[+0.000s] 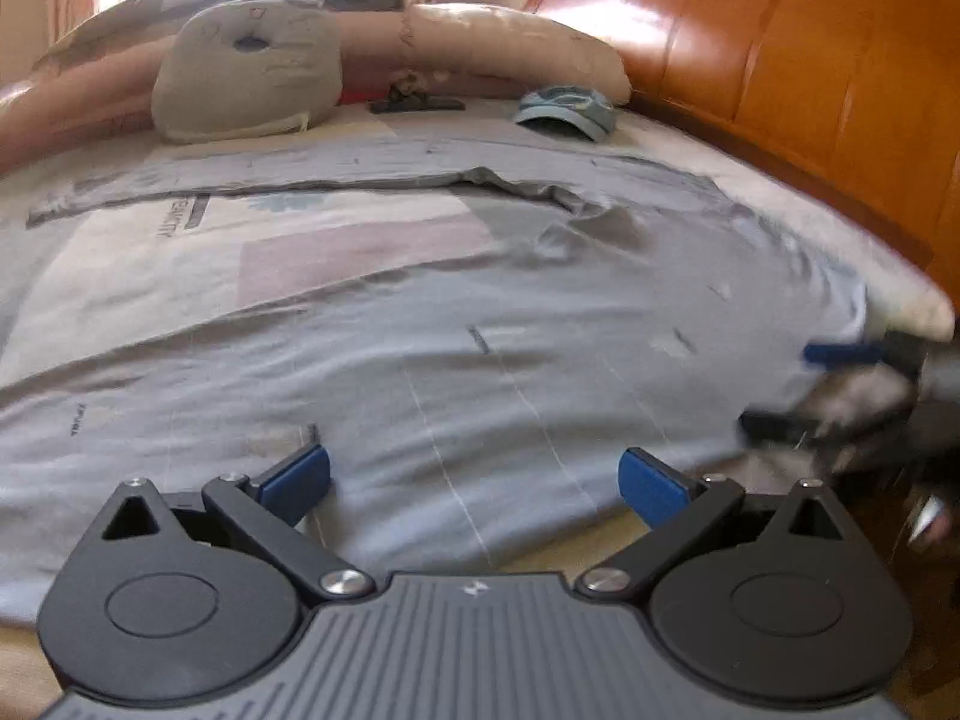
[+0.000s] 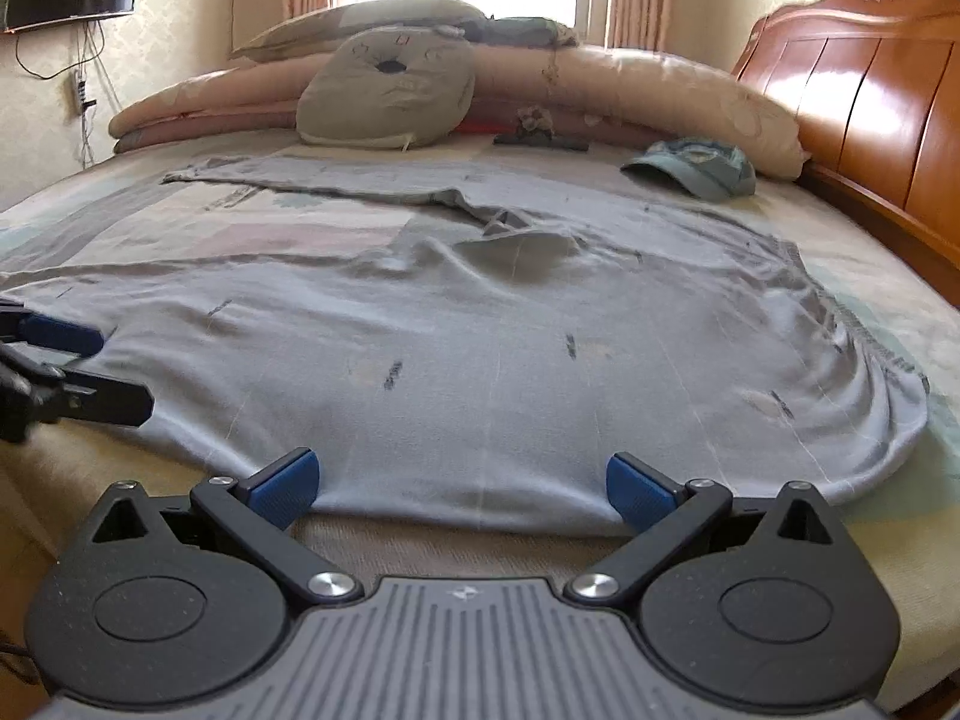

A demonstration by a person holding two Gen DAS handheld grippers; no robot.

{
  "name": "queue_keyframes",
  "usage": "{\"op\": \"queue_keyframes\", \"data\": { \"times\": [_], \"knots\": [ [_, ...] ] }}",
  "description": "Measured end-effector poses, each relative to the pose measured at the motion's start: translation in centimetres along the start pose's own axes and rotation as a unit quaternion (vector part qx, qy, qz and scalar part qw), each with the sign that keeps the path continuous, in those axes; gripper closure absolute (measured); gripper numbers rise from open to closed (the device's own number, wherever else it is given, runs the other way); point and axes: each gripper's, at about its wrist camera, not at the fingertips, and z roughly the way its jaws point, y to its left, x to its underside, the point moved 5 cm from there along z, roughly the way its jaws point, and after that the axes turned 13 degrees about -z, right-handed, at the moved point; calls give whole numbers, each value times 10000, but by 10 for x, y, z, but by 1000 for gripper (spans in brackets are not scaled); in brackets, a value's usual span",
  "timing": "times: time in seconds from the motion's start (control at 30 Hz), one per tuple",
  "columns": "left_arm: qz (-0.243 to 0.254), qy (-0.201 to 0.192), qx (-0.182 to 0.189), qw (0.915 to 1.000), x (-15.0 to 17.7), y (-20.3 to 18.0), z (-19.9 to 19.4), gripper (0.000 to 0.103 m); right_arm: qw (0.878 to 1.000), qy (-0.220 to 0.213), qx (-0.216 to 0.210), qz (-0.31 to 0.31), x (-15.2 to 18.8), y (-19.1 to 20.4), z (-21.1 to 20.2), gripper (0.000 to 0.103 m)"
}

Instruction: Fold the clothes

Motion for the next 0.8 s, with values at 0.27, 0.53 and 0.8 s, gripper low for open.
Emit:
{"op": "queue_keyframes", "data": {
  "times": [0.27, 0.53, 0.8],
  "knots": [
    [-101, -160, -189, 9996, -10, 9, -3, 1, 9942, 25, 957, 492, -4, -97, -4, 0],
    [-377, -35, -189, 9991, -9, 31, -14, 1, 9869, 372, 1314, 859, 24, -116, 11, 0],
    [-952, -134, -945, 9909, -8, 89, -22, 1, 9854, 387, 1405, 877, 24, -113, 9, 0]
  ]
}}
